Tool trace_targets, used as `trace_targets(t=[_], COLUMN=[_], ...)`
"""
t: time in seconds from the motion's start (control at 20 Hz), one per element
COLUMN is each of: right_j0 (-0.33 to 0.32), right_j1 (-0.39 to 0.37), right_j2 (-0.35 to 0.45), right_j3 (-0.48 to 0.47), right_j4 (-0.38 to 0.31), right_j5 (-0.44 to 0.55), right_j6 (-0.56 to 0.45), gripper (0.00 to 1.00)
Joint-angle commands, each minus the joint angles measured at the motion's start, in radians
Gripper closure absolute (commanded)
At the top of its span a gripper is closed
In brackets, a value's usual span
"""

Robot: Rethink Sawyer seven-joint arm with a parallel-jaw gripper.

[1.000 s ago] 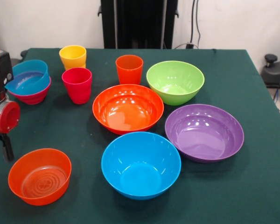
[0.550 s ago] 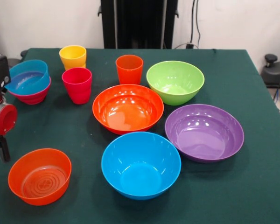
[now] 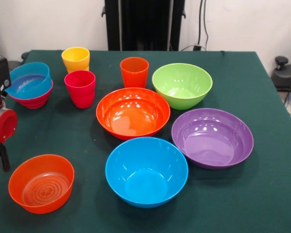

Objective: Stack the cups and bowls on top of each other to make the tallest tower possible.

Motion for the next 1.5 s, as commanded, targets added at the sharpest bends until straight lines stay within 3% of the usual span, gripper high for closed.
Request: trace_targets(t=[0.05,0.75,1.5], right_j0=[0.055,0.063,0.108], right_j1=[-0.012,-0.008,-0.058], right_j2=[-0.039,-0.042,-0.078], right_j3=[-0.047,-0.08,-0.064], right_j4=[0.004,0.034,0.107], right_j5=[0.027,0.058,0.12], right_j6=[0.015,0.015,0.061], gripper=[0.0,0.0,0.0])
